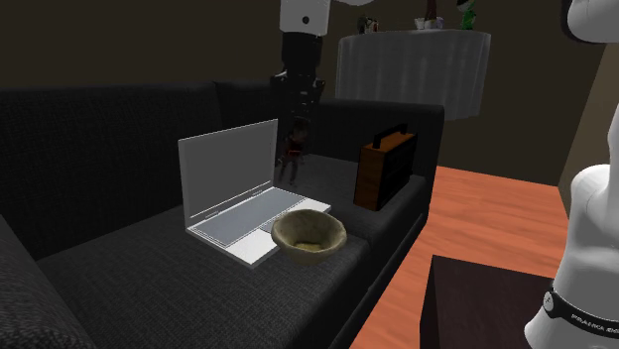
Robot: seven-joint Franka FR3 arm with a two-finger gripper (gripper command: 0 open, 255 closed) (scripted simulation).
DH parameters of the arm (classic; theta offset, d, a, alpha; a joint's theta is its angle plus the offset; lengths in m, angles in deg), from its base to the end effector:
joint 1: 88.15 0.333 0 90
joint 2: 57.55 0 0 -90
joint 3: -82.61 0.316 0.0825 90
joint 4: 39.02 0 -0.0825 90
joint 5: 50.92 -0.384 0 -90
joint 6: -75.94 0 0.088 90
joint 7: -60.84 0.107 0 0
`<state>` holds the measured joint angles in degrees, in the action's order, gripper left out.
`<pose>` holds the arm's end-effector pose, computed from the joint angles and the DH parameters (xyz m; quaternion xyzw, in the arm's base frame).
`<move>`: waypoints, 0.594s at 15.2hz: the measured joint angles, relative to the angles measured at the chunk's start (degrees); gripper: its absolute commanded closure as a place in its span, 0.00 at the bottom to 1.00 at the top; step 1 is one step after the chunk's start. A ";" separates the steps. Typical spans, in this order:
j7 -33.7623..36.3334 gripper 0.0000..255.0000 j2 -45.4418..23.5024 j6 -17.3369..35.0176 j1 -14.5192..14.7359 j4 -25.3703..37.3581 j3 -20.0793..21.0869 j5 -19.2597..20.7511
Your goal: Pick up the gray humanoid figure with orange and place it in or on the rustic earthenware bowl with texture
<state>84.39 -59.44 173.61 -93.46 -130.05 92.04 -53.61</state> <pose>0.5753 0.0443 0.6100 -0.9841 0.1708 -0.0342 0.0353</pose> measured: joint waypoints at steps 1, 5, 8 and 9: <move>-1.16 1.00 1.39 -0.19 -0.61 -1.23 -0.55 -0.33; -2.63 1.00 3.04 1.78 -1.25 -4.96 -1.19 -0.73; -2.86 1.00 3.56 4.15 -1.27 -7.87 -1.22 -0.84; -2.90 1.00 3.57 4.93 -1.27 -8.66 -1.22 -0.85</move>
<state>81.48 -55.87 178.54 -94.73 -138.70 90.82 -54.46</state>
